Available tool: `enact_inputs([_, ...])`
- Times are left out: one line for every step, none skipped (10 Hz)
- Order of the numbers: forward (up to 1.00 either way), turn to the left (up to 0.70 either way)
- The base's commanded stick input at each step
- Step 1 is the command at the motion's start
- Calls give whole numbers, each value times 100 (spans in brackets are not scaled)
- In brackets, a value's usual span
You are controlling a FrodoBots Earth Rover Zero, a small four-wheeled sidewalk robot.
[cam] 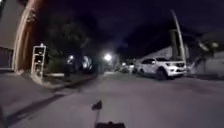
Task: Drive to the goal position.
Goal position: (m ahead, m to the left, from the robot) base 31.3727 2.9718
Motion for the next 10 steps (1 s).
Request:
enact_inputs([70,0])
enact_inputs([70,0])
enact_inputs([70,0])
enact_inputs([70,0])
enact_inputs([70,0])
enact_inputs([70,-1])
enact_inputs([70,-12])
enact_inputs([70,-35])
enact_inputs([70,-35])
enact_inputs([70,-35])
